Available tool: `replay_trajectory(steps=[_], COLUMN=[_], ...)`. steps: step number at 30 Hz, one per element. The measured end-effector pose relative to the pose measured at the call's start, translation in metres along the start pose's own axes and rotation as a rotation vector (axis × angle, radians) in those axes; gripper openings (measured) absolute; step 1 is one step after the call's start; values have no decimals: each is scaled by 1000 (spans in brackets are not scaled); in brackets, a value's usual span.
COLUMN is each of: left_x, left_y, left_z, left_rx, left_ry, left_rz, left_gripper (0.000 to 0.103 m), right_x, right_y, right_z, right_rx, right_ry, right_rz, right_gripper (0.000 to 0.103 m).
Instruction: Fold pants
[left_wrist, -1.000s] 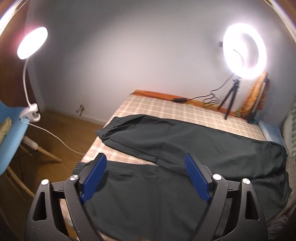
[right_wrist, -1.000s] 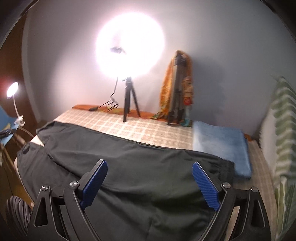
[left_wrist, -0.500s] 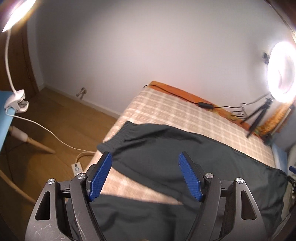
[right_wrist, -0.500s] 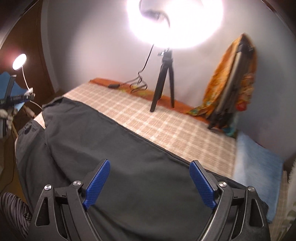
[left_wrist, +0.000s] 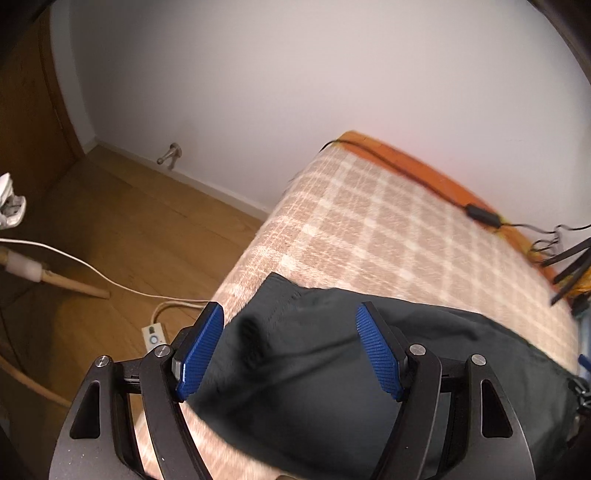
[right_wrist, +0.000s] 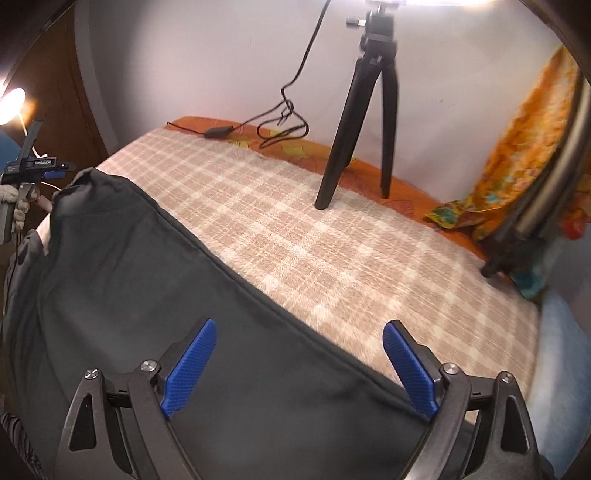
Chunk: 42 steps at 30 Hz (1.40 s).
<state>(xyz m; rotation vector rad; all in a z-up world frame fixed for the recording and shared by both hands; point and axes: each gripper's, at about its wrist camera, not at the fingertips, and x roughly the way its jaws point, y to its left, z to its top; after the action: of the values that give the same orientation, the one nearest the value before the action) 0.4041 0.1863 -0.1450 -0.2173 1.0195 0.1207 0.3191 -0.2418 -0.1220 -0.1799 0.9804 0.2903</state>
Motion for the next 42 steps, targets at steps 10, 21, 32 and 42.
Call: replay_trajectory(steps=[10,21,32,42], left_x=[34,33,-1,-68], left_y=[-10,-13,5,28], left_z=[-1,-3,-7,-36], left_rx=[54,82,16,16], left_ry=[23,-39,-139,-248], left_rz=[89,89,37,1], left_gripper=[42,21,19,17], right_x=[50,52,16,-68], right_y=[-6,-2,35,67], right_z=[6,4,-6,-22], right_rx=[-37,-71,-136,-177], right_ry=[75,53,-4,-120], right_rz=[35,114,159,168], right_gripper=[93,74,2,0])
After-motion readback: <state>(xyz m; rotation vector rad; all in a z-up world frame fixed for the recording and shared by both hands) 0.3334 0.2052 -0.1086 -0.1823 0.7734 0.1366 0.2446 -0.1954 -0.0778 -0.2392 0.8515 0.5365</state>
